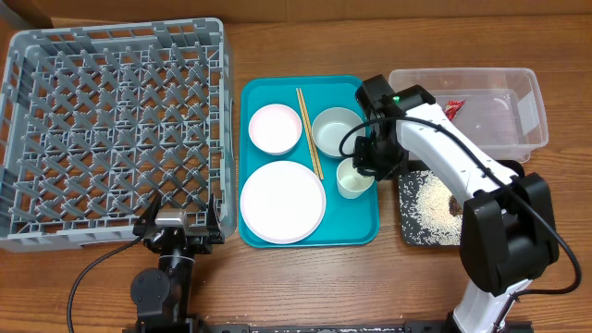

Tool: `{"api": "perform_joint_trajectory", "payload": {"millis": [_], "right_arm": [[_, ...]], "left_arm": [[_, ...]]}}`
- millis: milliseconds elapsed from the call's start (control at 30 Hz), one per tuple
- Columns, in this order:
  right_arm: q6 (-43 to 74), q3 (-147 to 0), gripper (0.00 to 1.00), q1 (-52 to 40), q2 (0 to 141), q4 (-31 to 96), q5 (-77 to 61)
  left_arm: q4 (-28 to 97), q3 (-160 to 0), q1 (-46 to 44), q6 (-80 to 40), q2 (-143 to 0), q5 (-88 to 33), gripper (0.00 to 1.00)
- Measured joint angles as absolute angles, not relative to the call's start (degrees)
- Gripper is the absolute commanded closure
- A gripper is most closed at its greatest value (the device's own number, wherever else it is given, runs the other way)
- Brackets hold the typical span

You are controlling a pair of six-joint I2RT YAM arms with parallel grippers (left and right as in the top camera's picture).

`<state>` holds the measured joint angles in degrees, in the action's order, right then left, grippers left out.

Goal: Sort waste into correct bins and load items into the dishwasher
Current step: 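Grasp the small white cup with the right gripper and lift it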

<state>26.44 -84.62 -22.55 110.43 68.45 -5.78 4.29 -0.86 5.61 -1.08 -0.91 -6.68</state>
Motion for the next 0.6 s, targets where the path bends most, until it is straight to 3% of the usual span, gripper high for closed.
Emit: {"api": "perform_joint_trajectory", "payload": {"millis": [233,400,600], "right_arm": [[26.8,-84.6,0.96,-22.5,110.4,69.1,-6.6],[26.5,-84.5,0.96,-22.5,108.5,69.6,-9.7],[25.5,-84.4,0.96,-22.0,94.7,66.8,-14.5]], "left_arm": [[4.4,-0.9,5.6,-1.6,-0.9,-8.5,0.00],[12.0,-6.0,5.6,-5.8,-1.2,-11.3,0.00],[21.8,-20.4,5.6,-10.2,-8.3,-13.6,0.00]]}}
